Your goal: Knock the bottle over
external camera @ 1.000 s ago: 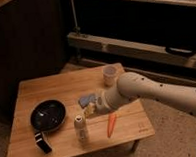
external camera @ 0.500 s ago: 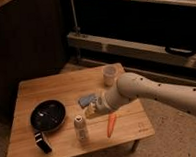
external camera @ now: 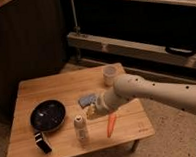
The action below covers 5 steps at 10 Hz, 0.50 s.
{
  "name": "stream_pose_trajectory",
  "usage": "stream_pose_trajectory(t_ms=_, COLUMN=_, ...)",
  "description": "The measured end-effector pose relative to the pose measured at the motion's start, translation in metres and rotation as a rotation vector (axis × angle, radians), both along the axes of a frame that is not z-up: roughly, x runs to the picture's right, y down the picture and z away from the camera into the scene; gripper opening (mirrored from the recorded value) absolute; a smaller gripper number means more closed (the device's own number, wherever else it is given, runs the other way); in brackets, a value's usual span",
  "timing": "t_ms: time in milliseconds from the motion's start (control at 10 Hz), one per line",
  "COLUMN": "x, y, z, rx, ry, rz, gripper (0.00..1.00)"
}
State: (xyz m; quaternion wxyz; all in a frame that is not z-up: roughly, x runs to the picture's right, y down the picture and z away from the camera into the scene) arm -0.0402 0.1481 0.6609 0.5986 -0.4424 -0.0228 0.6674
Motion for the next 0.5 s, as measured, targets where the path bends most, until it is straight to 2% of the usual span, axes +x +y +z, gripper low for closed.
stream_pose_trajectory(t_ms=100, x=-0.002, y=0.0, z=0.001, rx=-0.006, ry=-0.005, rz=-0.005, gripper=0.0)
stream_pose_trajectory(t_ms=300, x=-0.02, y=-0.001, z=0.003, rx=-0.033, ry=-0.059, rz=-0.029, gripper=0.0)
stream_pose_trajectory(t_ms=500, x=-0.058, y=-0.003, z=0.006, rx=-0.065, ry=-0.155, rz=-0.077, gripper=0.0)
